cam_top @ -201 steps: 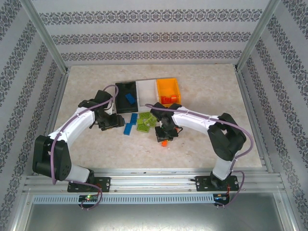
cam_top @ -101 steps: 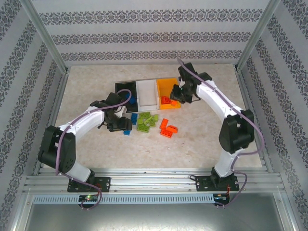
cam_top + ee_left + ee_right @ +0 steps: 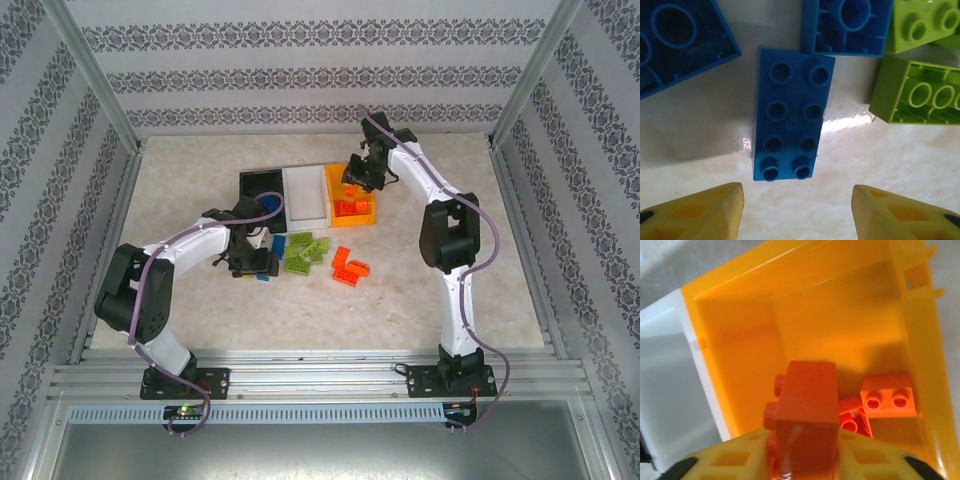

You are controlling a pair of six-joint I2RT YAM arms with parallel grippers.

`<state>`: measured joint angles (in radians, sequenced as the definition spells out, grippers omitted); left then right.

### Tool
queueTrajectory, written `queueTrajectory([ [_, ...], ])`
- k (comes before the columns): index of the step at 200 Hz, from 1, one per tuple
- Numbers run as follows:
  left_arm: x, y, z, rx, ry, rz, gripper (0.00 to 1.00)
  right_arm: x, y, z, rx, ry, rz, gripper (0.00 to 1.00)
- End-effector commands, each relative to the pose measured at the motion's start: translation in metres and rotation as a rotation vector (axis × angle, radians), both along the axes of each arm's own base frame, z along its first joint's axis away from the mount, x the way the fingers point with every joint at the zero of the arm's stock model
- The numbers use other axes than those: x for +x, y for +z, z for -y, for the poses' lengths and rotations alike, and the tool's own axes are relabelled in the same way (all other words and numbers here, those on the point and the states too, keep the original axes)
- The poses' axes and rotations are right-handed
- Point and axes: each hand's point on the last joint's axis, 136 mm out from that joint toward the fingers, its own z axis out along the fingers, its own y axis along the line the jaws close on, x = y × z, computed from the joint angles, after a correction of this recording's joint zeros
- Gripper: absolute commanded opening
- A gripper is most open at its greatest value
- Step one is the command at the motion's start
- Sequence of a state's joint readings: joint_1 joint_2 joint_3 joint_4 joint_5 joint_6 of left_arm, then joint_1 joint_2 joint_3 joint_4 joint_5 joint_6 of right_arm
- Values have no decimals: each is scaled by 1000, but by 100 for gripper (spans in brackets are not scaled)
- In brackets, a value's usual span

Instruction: Sort the legos into containers by color

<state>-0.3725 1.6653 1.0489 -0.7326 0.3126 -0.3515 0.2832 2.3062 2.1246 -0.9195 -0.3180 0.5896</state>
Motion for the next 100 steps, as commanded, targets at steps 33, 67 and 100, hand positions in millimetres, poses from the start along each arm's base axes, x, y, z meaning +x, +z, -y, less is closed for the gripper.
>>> queueTrajectory([
  [33,16,-6,4,44,-31,14,59,-6,26,0,22,23,4,51],
  [67,15,-18,3,63,-50,-12,55,-24,50,4,40,10,29,52],
  [100,11,-27,-2,96,-63,-28,48,-51,69,14,48,-17,51,53],
])
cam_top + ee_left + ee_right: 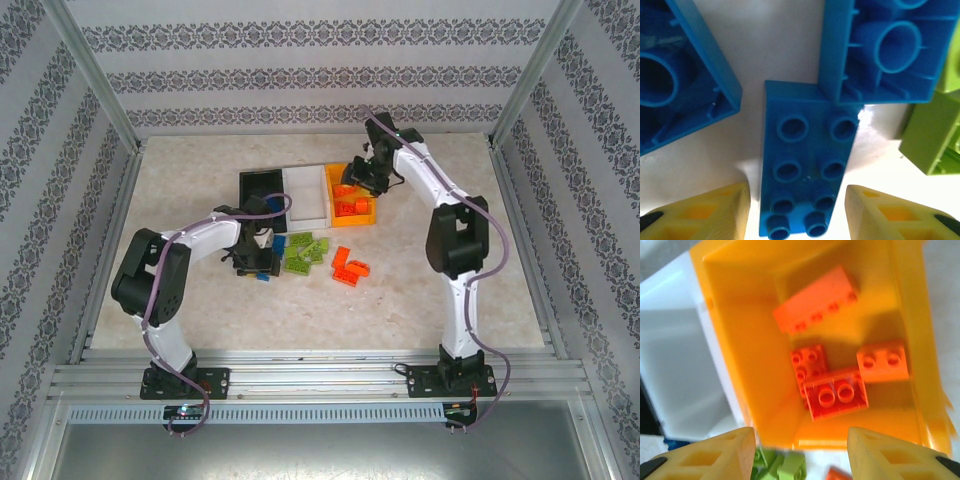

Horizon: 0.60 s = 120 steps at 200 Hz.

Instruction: Sort the legos into containers by color

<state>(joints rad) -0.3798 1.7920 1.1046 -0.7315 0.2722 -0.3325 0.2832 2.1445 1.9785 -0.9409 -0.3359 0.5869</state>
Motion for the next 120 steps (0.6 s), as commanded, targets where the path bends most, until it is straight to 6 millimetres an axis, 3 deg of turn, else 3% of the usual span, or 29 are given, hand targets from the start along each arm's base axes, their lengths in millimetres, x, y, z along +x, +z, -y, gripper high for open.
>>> queueTrajectory([
  [1,1,-3,-1,32,-42,16,48,-16,39,7,33,-27,61,53],
  [33,-1,-2,-1,30,-43,26,32,-45,43,16,30,-45,52,53],
  [62,-5,8,-2,18,-35,42,28,-67,43,19,27,-49,39,54],
  [85,-13,26,-2,-4,-21,66,27,-86,35,16,25,-18,6,55],
  [120,-23,65,-8,-35,12,139,26,-126,5,0,38,27,-87,58],
])
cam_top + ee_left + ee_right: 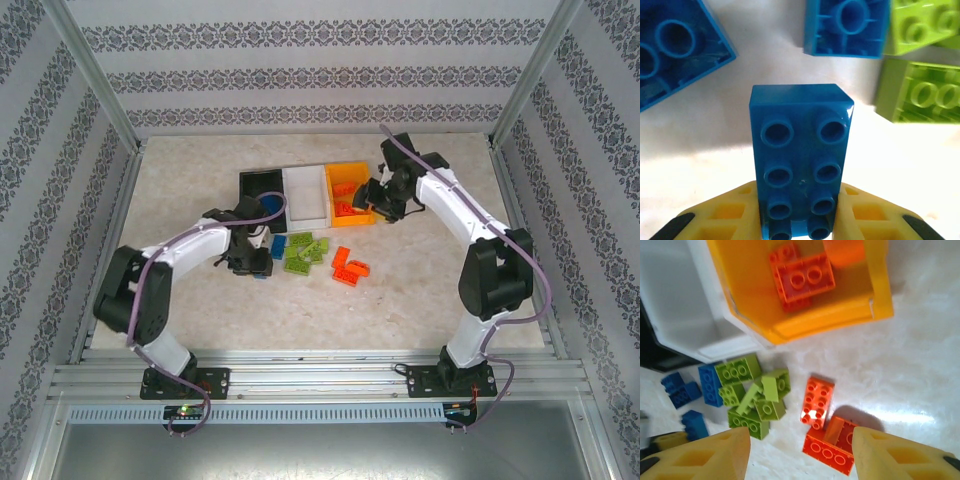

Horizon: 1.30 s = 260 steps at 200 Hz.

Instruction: Sort the legos into containers by color

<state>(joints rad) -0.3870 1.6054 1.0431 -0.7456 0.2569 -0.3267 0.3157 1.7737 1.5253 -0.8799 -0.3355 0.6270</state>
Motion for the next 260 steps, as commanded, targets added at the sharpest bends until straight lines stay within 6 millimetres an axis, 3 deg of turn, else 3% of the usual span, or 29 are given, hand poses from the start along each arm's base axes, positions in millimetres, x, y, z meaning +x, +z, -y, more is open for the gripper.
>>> queueTrajectory([
  [1,-14,28,-4,-9,25,31,26,-32,-11,-15,38,28,-56,58],
  [33,5,71,-11,-1,50,148,26,-64,-32,-30,102,9,-83,60],
  [49,28,88,-10,6,50,198,26,-74,-35,-35,88,11,-56,61],
  [70,63,95,-8,26,47,222,26,-85,-34,-40,68,28,-12,65],
  [107,115,85,-6,75,67,208,26,-104,-41,-26,-26,87,-36,67],
  [154,159,58,-18,171,117,157,26,-121,-39,-19,-47,143,-33,73],
  [196,181,36,-28,212,144,105,27,-128,-36,-11,-81,178,-31,75],
  [218,188,30,-30,220,143,93,37,-134,-40,-8,-91,180,-40,75],
  [260,195,32,-30,210,136,96,47,-138,-55,-10,-113,179,-105,77],
])
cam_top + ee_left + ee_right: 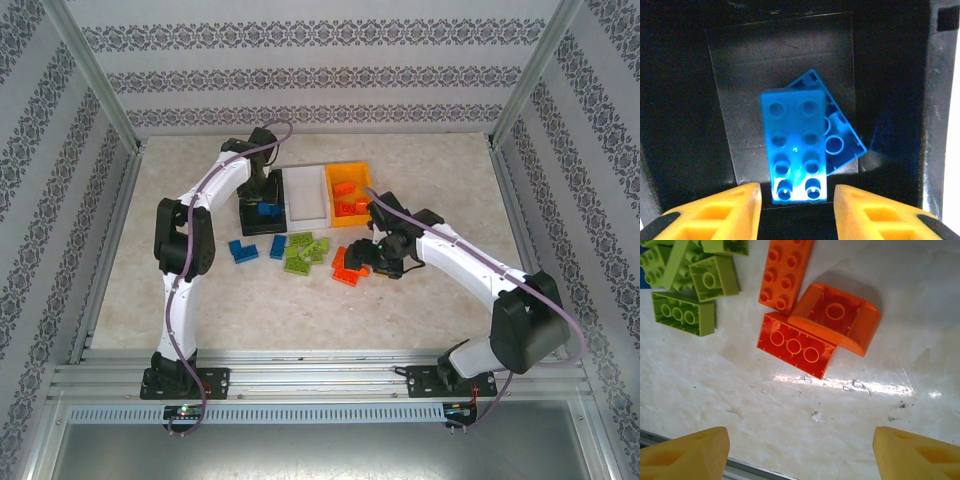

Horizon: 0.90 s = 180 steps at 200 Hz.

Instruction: Sort the legos into containers by color

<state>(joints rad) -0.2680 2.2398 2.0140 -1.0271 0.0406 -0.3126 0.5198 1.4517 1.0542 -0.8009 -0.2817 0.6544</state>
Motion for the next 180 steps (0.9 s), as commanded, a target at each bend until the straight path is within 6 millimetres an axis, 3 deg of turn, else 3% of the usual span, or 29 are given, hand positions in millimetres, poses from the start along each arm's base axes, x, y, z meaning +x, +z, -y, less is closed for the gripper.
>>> queueTrajectory([
  [1,-5,6,-8,22,-10,-30,47,-9,-14,2,-47,18,-50,77],
  [12,-7,10,-8,17,-11,-27,51,-8,-19,-2,-57,20,-71,81],
  [17,-8,12,-7,15,-14,-26,53,-8,-21,-4,-60,24,-81,87],
  [21,-10,14,-8,13,-15,-25,54,-8,-23,-7,-65,31,-91,97],
  [25,-11,16,-8,10,-17,-21,54,-7,-24,-10,-68,37,-96,98],
  [85,-51,52,-12,-41,-34,53,61,1,-47,-29,-228,40,-160,98],
  [136,-102,63,-23,-58,-25,68,65,16,-61,-30,-315,-89,-169,96],
  [180,-130,69,-33,-48,-35,76,67,25,-78,-38,-313,-183,-187,90],
])
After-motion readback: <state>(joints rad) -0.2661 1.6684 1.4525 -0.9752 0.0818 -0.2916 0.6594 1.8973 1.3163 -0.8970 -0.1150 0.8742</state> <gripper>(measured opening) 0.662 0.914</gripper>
